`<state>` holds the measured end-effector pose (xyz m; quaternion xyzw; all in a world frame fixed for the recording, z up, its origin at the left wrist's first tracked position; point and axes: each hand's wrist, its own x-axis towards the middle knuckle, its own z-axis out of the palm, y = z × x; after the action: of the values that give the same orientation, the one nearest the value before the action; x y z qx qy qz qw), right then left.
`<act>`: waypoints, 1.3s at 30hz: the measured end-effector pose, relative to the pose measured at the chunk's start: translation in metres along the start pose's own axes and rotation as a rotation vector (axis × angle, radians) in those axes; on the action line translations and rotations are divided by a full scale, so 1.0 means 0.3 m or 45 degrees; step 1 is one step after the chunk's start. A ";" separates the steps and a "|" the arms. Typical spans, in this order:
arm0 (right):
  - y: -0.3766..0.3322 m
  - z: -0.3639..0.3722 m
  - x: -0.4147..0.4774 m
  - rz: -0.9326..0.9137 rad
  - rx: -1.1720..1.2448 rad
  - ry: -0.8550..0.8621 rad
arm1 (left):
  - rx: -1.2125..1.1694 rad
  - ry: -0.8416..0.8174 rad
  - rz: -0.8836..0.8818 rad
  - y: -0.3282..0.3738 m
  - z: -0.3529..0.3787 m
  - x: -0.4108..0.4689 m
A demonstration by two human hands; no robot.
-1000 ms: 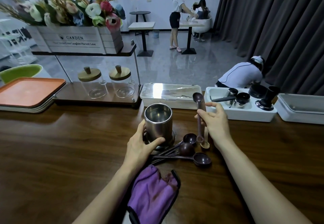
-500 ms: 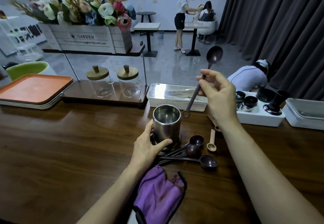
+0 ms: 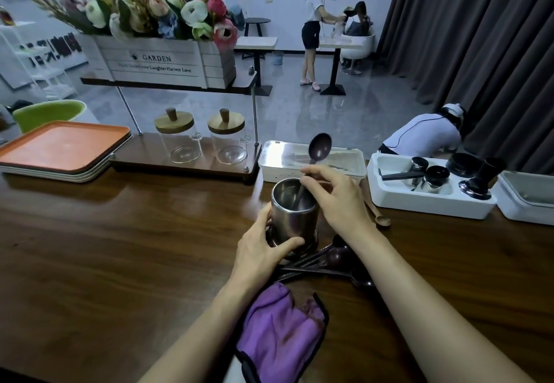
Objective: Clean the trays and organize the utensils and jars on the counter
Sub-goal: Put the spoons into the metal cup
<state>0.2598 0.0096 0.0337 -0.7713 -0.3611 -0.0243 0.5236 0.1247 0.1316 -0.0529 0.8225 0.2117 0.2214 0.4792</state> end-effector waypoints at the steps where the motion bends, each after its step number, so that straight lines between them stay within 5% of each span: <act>1: 0.005 -0.001 -0.008 0.011 0.004 -0.033 | 0.001 0.003 -0.003 -0.001 0.000 0.000; 7: 0.039 -0.026 -0.057 0.052 0.017 -0.156 | 0.003 0.002 -0.015 -0.003 0.002 0.003; 12: 0.080 -0.061 -0.141 0.174 0.192 -0.041 | 0.018 0.004 -0.033 -0.008 0.001 0.004; 15: 0.082 -0.076 -0.255 0.367 0.329 0.056 | 0.018 0.000 -0.038 -0.017 0.005 0.008; 23: 0.056 -0.031 -0.450 0.755 0.327 -0.180 | 0.028 -0.008 -0.015 -0.028 0.000 0.008; 39: 0.125 0.008 -0.217 0.617 -0.467 -0.194 | 0.023 0.089 -0.131 -0.030 -0.061 -0.007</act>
<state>0.2327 -0.0302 -0.0242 -0.9162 -0.1944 0.0943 0.3376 0.1114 0.1471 -0.0532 0.8066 0.2723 0.2233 0.4748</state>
